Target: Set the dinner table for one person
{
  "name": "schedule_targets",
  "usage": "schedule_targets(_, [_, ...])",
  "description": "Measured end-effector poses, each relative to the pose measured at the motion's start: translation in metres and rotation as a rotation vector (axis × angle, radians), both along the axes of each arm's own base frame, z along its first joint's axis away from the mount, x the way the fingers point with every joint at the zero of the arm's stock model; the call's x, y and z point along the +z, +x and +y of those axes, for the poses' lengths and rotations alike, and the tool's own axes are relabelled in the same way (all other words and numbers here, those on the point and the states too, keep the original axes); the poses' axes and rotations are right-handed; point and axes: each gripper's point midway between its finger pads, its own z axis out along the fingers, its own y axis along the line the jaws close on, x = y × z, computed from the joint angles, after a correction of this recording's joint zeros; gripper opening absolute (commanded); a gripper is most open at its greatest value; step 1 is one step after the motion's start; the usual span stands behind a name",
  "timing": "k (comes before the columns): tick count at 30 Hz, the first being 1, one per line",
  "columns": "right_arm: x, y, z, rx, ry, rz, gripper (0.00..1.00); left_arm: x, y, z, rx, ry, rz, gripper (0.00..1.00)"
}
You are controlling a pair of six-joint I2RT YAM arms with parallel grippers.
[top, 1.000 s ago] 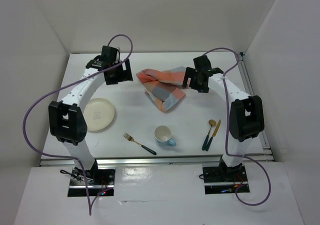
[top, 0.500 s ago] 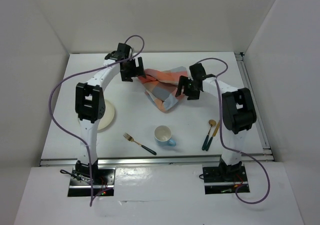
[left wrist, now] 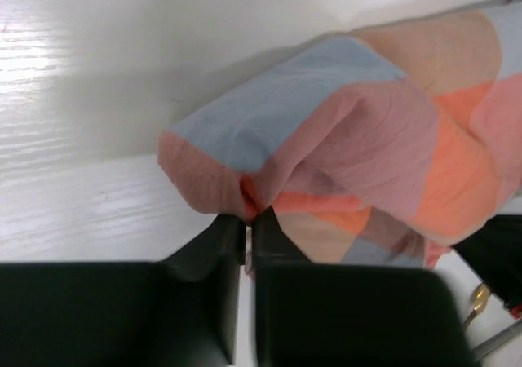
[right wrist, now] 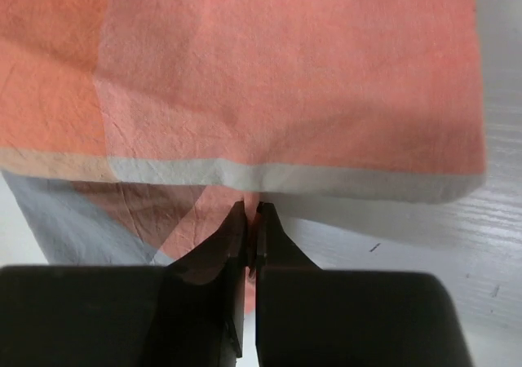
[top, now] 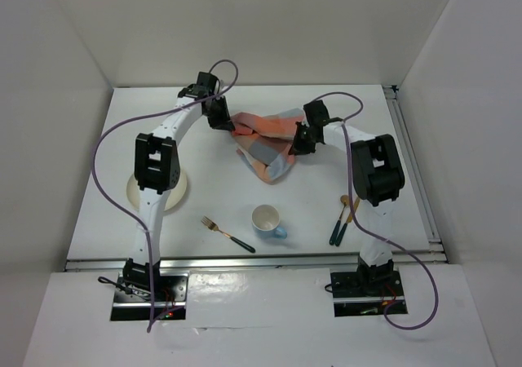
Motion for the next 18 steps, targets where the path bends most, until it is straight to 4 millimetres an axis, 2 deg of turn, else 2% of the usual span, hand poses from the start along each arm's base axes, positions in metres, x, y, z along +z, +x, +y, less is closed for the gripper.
schedule_targets(1, [0.0,0.001,0.0,-0.001,-0.001,0.001,0.0,0.0,0.0,-0.001,-0.001,-0.006,0.002,0.0])
schedule_targets(6, [0.008,0.004,-0.005,-0.01,-0.031,-0.012,0.0,0.01,0.005,-0.001,0.002,-0.026,-0.021,0.0])
schedule_targets(8, [0.021,0.004,-0.009,-0.015,-0.05,-0.032,0.0,0.018,0.005,0.0,0.006,-0.033,-0.032,0.0])
schedule_targets(9, [0.035,0.004,-0.012,-0.02,-0.059,-0.054,0.0,0.029,0.006,0.001,0.008,-0.04,-0.048,0.0])
schedule_targets(11, [0.07,0.011,-0.015,-0.025,-0.065,-0.122,0.0,0.054,0.007,0.003,0.012,-0.059,-0.089,0.0])
schedule_targets(12, [0.08,0.013,-0.016,-0.03,-0.072,-0.144,0.0,0.073,0.007,0.005,0.015,-0.07,-0.12,0.0])
schedule_targets(13, [0.118,0.023,-0.016,-0.037,-0.059,-0.228,0.0,0.094,0.007,0.008,0.021,-0.083,-0.154,0.0])
schedule_targets(15, [0.176,0.033,-0.019,-0.055,-0.051,-0.359,0.0,0.144,0.003,0.013,0.036,-0.117,-0.237,0.0])
schedule_targets(18, [0.259,0.031,-0.028,-0.091,-0.03,-0.542,0.0,0.231,-0.013,0.025,0.052,-0.173,-0.396,0.0])
